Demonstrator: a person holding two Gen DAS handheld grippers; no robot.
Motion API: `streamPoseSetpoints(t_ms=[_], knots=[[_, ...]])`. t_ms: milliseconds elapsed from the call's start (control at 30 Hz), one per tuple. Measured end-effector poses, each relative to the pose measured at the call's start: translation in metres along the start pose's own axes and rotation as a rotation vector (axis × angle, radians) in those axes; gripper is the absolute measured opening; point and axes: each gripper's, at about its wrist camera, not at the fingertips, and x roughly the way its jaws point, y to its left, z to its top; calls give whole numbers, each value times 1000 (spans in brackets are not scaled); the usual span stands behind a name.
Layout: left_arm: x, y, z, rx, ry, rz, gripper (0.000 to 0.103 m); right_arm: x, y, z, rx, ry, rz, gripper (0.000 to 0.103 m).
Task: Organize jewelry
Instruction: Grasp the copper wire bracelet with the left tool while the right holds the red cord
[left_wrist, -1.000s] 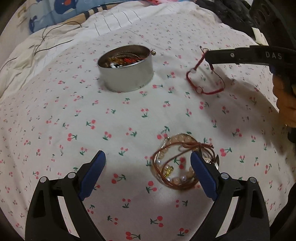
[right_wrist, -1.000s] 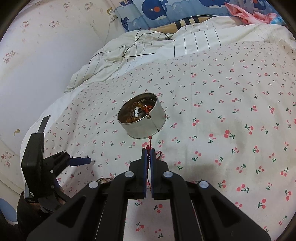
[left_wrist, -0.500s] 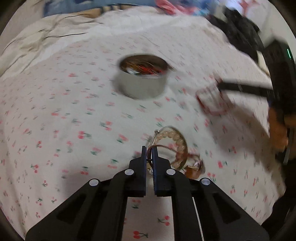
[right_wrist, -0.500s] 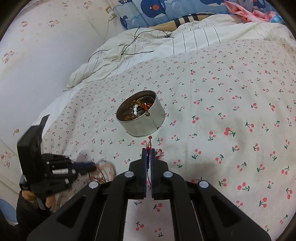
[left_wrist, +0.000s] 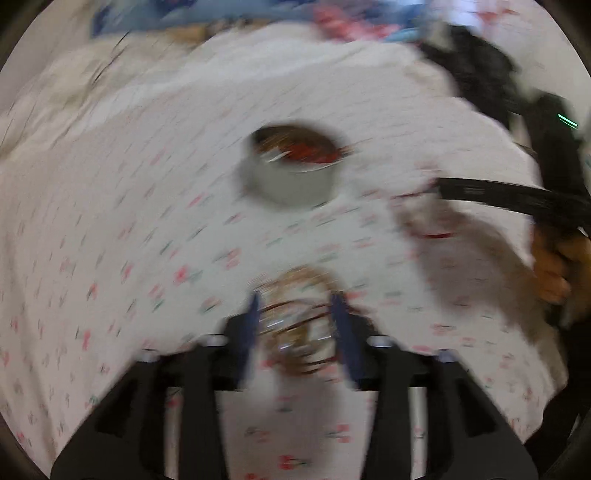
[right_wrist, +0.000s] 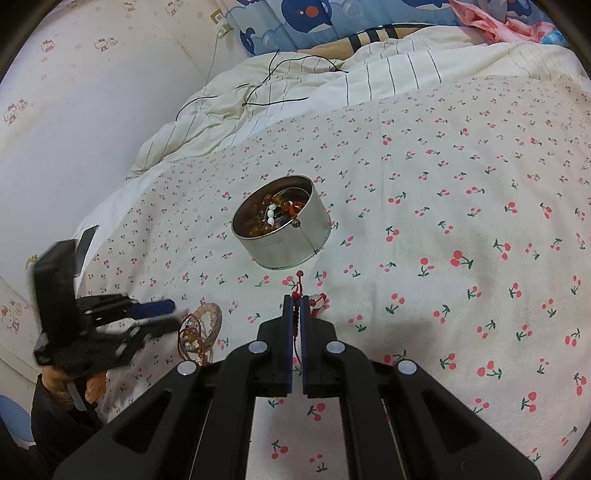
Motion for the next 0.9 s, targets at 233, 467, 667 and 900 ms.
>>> streamPoseSetpoints(t_ms=[233, 467, 667, 900], knots=[[26, -42, -8, 173, 75, 52, 55, 2, 0, -1, 9, 6, 12, 4], [23, -34, -7, 126, 92, 33, 8, 2, 1, -1, 7, 7, 13, 4], [11, -15, -2, 49, 51, -13, 2, 2, 1, -1, 11, 8, 15, 4], [-5, -3, 7, -29, -37, -62, 2, 0, 1, 0, 14, 4, 30, 4]])
